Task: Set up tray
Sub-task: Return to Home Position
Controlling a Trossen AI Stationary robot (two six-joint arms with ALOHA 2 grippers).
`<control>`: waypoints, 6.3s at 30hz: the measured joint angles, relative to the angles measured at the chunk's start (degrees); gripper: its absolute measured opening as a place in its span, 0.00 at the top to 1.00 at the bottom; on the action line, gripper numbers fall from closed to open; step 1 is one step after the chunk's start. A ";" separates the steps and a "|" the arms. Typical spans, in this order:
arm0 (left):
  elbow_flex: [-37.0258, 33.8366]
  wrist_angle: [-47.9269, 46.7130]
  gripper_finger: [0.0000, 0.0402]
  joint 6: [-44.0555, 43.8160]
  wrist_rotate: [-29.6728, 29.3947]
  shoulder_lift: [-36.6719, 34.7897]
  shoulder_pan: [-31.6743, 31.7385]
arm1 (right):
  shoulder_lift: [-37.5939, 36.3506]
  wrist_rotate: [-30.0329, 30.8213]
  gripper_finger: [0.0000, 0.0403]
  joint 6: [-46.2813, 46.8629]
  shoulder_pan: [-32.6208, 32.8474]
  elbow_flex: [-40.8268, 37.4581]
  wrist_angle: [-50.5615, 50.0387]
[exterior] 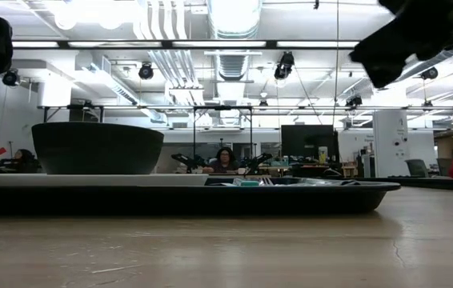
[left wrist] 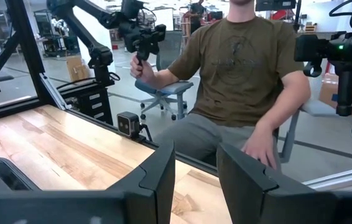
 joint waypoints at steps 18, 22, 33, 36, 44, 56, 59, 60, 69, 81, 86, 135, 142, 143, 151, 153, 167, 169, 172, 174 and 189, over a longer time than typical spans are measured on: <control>-0.02 0.00 0.75 -0.01 0.00 0.00 0.00 | -27.10 -12.24 0.81 -15.15 1.23 -10.97 2.71; 0.00 0.00 0.75 -0.01 0.00 0.00 -0.02 | -32.77 -12.25 0.83 -16.79 -0.19 -11.12 -2.98; -0.02 0.00 0.75 -0.01 0.00 0.00 0.00 | -45.98 -13.14 0.80 -21.02 -1.64 -12.51 -8.72; -0.01 0.00 0.75 -0.01 0.00 0.00 0.00 | -49.21 -13.14 0.79 -22.04 -1.64 -12.56 -10.08; -0.02 0.00 0.75 -0.01 0.00 0.00 0.00 | -50.58 -13.17 0.80 -27.00 -1.63 -12.67 -10.57; -0.02 0.00 0.75 0.01 0.00 0.00 0.00 | -50.62 -13.14 0.83 -32.79 -1.62 -12.81 -20.55; -0.02 0.00 0.75 -0.01 0.00 0.02 -0.01 | -50.60 -13.13 0.81 -34.84 -1.62 -12.82 -25.39; -0.02 0.00 0.75 0.00 0.00 0.02 0.00 | -50.60 -13.12 0.81 -35.54 -1.62 -12.82 -26.98; -0.02 0.00 0.75 -0.01 0.01 0.01 0.00 | -50.49 -12.92 0.79 -38.61 -1.66 -13.04 -30.87; -0.02 0.00 0.75 -0.01 0.00 0.01 -0.01 | -50.57 -18.44 0.83 -40.48 -1.64 -13.53 -28.29; 0.00 0.00 0.75 -0.01 0.00 0.00 -0.02 | -50.56 -35.22 0.82 -42.05 -1.59 -15.75 -18.74; -0.02 0.00 0.75 -0.01 0.00 0.02 -0.01 | -46.27 -18.93 0.83 -31.12 -1.62 -21.15 -7.94; -0.02 0.00 0.75 -0.01 0.00 0.02 0.00 | -46.27 -18.96 0.80 -31.15 -1.62 -21.15 -7.93; -0.01 0.00 0.75 -0.01 0.00 0.02 -0.01 | -46.27 -18.96 0.80 -31.05 -1.62 -21.15 -7.93; -0.02 0.00 0.75 -0.01 0.00 0.02 0.00 | -46.27 -18.98 0.80 -31.15 -1.62 -21.14 -7.93; -0.02 0.00 0.75 -0.01 0.00 0.02 0.00 | -46.27 -18.99 0.81 -31.05 -1.62 -21.13 -7.93; -0.01 0.00 0.75 -0.01 0.00 0.02 -0.01 | -46.27 -18.98 0.81 -31.04 -1.63 -21.10 -7.91; -0.02 0.00 0.75 -0.01 0.00 0.02 0.00 | -46.27 -18.98 0.80 -31.09 -1.64 -21.10 -7.91; -0.02 0.00 0.75 -0.01 0.00 0.02 -0.01 | -46.27 -18.98 0.79 -31.15 -1.64 -21.10 -7.91; -0.02 0.00 0.75 -0.01 0.00 0.02 0.00 | -46.27 -18.98 0.79 -31.05 -1.64 -21.10 -7.91; -0.02 0.00 0.75 -0.01 0.00 0.02 -0.02 | -46.27 -18.98 0.83 -31.06 -1.64 -21.10 -7.89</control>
